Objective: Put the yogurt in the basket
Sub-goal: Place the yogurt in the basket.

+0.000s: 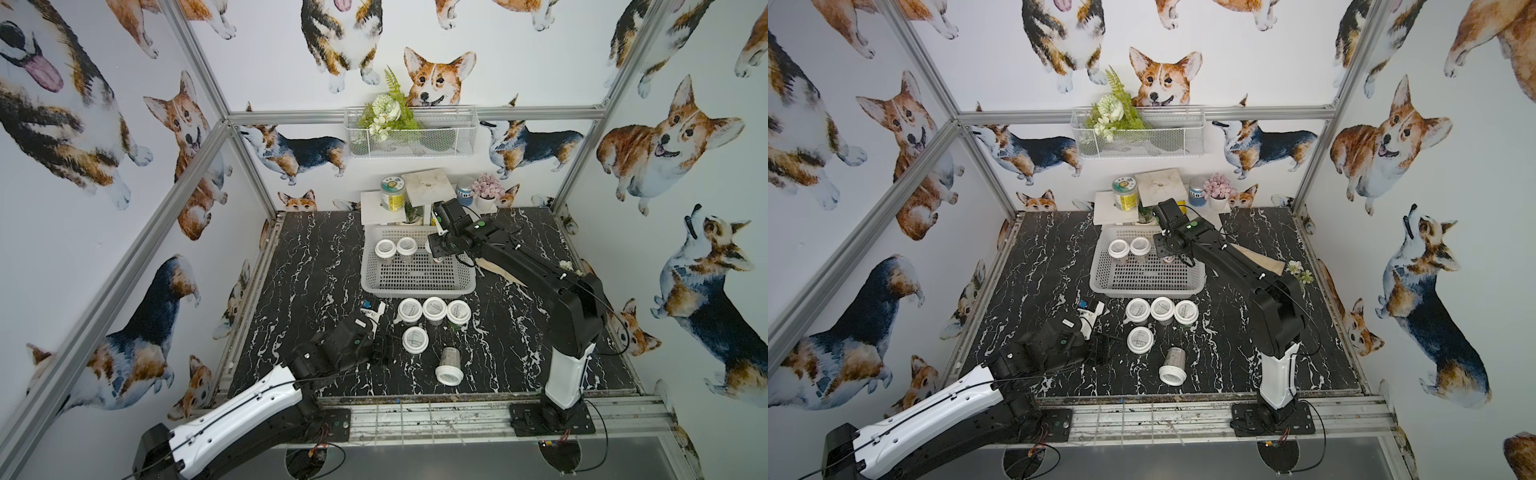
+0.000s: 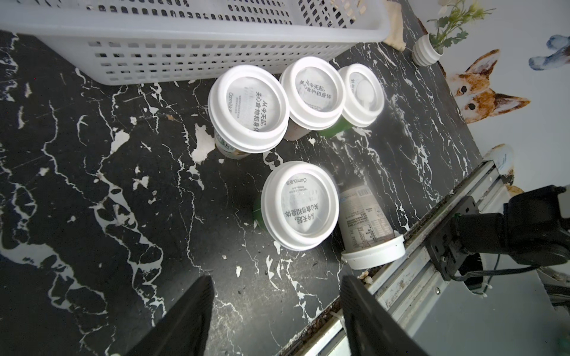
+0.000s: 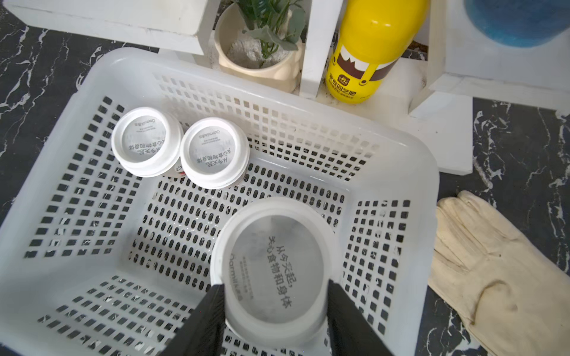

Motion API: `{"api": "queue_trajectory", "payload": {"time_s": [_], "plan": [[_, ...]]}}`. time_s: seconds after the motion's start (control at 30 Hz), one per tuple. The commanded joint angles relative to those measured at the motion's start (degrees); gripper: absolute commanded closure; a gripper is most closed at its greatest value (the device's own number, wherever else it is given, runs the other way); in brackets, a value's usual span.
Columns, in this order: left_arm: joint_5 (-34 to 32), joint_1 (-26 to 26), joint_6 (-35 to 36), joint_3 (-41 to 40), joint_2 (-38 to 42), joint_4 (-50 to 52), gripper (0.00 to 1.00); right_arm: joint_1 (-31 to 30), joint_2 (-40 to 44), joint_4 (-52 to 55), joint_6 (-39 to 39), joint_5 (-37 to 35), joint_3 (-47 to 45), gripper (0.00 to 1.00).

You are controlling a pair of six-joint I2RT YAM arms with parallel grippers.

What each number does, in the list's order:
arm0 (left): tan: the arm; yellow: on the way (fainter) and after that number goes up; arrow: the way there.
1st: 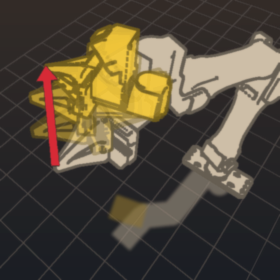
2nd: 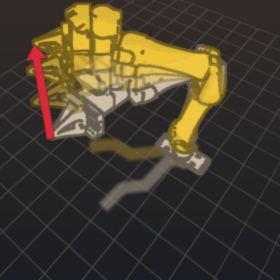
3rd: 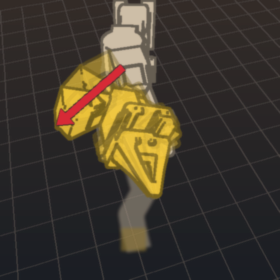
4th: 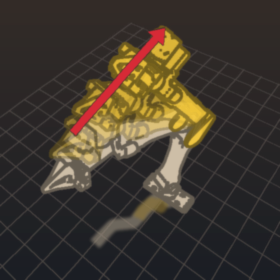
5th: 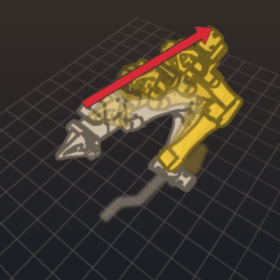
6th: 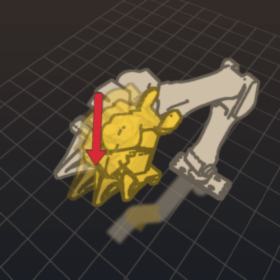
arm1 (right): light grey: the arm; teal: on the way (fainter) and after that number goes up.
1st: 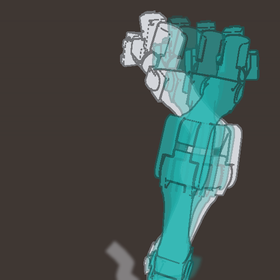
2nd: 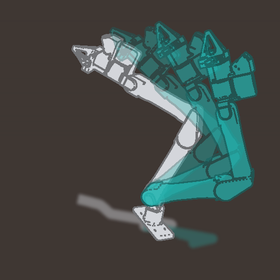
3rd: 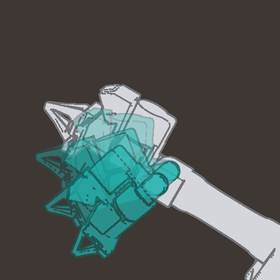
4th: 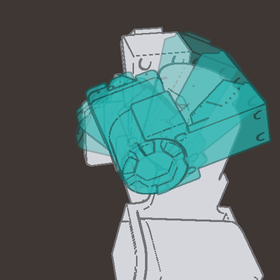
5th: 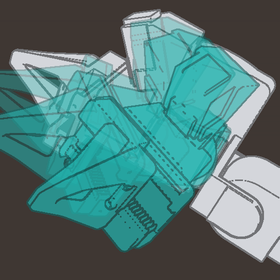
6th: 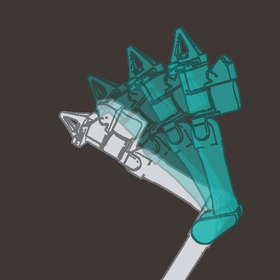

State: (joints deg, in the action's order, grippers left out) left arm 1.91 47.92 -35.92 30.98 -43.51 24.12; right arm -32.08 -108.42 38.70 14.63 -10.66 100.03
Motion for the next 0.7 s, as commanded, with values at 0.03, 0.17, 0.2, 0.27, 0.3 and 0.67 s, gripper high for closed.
{"api": "queue_trajectory", "payload": {"time_s": [0.03, 0.17, 0.2, 0.27, 0.3, 0.67], "plan": [[0.3, 0.0, 0.5, -0.2, 0.4, -1.4, 0.3, 0.8, -1.9, -7.0, -1.3, -0.5, -1.1, 0.46], [0.4, 0.0, 0.5, -0.4, 0.5, -1.4, 0.3, 1.3, -3.7, -10.1, -1.6, -0.2, -2.0, 0.46], [0.4, 0.1, 0.5, -0.3, 0.6, -1.4, 0.3, 1.3, -4.2, -10.9, -1.7, -0.2, -2.2, 0.46], [0.4, 0.1, 0.5, -0.5, 0.8, -1.5, 0.3, 1.3, -5.2, -12.2, -2.0, -0.4, -2.4, 0.46], [0.3, 0.2, 0.5, -0.5, 0.9, -1.5, 0.3, 1.4, -5.8, -12.8, -2.3, -0.4, -2.4, 0.46], [-0.3, 0.6, 0.4, -0.6, 1.8, -1.4, 0.32, 1.8, -11.4, -16.8, -2.8, 1.1, -2.1, 0.46]]}}
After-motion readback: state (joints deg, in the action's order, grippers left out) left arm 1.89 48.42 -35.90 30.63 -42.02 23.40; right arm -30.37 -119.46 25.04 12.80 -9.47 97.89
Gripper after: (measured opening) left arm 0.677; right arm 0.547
